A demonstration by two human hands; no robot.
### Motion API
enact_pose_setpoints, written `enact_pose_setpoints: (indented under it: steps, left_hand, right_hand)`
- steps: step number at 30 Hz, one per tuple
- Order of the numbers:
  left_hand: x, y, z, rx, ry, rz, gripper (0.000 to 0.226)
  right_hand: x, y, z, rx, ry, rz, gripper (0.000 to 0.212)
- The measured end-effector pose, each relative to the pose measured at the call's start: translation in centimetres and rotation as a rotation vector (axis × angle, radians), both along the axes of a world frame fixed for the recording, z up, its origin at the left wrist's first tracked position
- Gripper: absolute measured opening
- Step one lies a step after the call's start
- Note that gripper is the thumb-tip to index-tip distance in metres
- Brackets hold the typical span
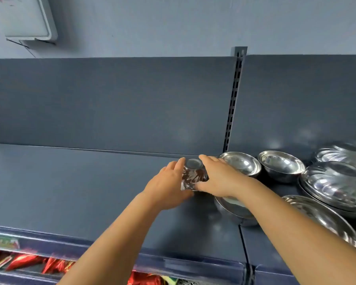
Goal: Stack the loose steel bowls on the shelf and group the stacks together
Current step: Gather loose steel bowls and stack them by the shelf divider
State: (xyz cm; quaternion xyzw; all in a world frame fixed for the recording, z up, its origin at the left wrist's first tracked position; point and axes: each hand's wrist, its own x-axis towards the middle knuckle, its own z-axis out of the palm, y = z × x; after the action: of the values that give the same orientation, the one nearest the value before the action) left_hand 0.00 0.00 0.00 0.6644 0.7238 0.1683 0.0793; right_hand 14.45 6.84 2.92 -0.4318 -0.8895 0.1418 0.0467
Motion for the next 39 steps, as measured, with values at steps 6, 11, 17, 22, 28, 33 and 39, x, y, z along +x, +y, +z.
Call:
enact_pose_setpoints:
  steps: [6, 11, 17, 22, 28, 33, 39]
  left_hand:
    - [-0.6, 1.3, -1.0, -0.071, -0.069, 0.014, 0.097]
    - [-0.9, 1.7, -1.7, -0.073, -0.125, 0.029, 0.097]
    - [-1.4, 1.7, -2.0, -0.011, -0.236, 0.047, 0.096]
    - [-1.9, 0.7, -0.9, 0.145, -0.351, 0.044, 0.097]
    - [-0.6, -1.8, 1.6, 0.309, -0.489, -0.03, 0.086]
    - [2.2, -3.0, 4.3, 0.34, -0.614, -0.074, 0.067]
    - [4.9, -2.7, 5.8, 0.248, -0.665, -0.087, 0.08]
  right_hand:
    - [-1.7, 1.4, -0.4, -0.118, -0.098, -0.072, 0.1]
    - [-2.0, 1.8, 0.1, -0.165, -0.119, -0.101, 0.097]
    - [-2.0, 1.4, 0.2, -0.136, -0.059, -0.102, 0.086]
    - [-1.0, 0.6, 1.5, -0.066, 0.126, -0.073, 0.095]
    - [2.1, -1.8, 3.5, -0.044, 0.431, -0.067, 0.08]
    - [5.9, -4.0, 4.8, -0.15, 0.651, -0.076, 0.064]
    - [10.0, -5.8, 4.3, -0.067, 0.58, -0.165, 0.05]
